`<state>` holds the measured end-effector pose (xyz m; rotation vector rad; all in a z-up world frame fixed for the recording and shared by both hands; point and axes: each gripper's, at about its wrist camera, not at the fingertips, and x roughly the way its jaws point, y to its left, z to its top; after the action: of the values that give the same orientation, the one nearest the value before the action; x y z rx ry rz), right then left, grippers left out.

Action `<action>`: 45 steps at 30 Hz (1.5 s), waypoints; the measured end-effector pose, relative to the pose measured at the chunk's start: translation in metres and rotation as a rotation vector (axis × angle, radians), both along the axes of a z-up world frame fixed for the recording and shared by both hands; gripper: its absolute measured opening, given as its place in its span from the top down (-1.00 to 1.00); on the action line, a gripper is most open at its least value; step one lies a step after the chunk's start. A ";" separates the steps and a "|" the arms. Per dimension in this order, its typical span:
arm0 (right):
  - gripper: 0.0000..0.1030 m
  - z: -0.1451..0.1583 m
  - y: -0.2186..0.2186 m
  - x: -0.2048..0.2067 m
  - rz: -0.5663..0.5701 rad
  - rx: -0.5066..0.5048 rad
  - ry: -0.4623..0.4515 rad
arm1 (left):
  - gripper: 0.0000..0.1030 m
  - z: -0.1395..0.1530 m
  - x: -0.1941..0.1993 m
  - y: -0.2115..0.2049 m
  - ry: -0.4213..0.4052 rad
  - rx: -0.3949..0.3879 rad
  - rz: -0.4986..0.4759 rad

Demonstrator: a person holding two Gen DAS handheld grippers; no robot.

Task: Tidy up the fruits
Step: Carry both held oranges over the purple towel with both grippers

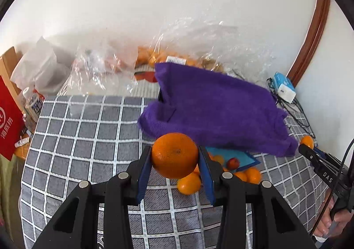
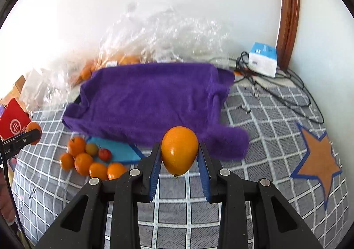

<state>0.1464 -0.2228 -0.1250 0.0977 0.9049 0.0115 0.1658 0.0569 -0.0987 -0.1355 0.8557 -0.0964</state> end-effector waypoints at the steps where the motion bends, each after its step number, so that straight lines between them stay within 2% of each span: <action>1: 0.38 0.006 -0.001 0.002 0.001 -0.001 -0.011 | 0.24 0.005 0.000 -0.001 -0.007 -0.005 -0.002; 10: 0.38 0.037 -0.006 0.021 -0.006 -0.005 -0.058 | 0.24 0.039 0.014 -0.016 -0.053 -0.007 -0.004; 17: 0.38 0.051 -0.013 0.040 -0.015 0.001 -0.078 | 0.24 0.047 0.030 -0.017 -0.046 -0.008 0.017; 25: 0.38 0.052 -0.013 0.068 -0.018 0.002 -0.082 | 0.24 0.055 0.057 -0.017 -0.052 -0.003 0.032; 36: 0.38 0.035 -0.022 0.112 -0.046 -0.007 -0.062 | 0.24 0.040 0.112 -0.030 -0.014 0.009 0.012; 45: 0.38 0.003 -0.028 0.145 -0.068 -0.013 -0.012 | 0.24 0.006 0.153 -0.046 0.049 0.032 0.004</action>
<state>0.2909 -0.2509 -0.1220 0.1163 0.8892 -0.0565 0.3188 0.0112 -0.0922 -0.1102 0.9050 -0.0763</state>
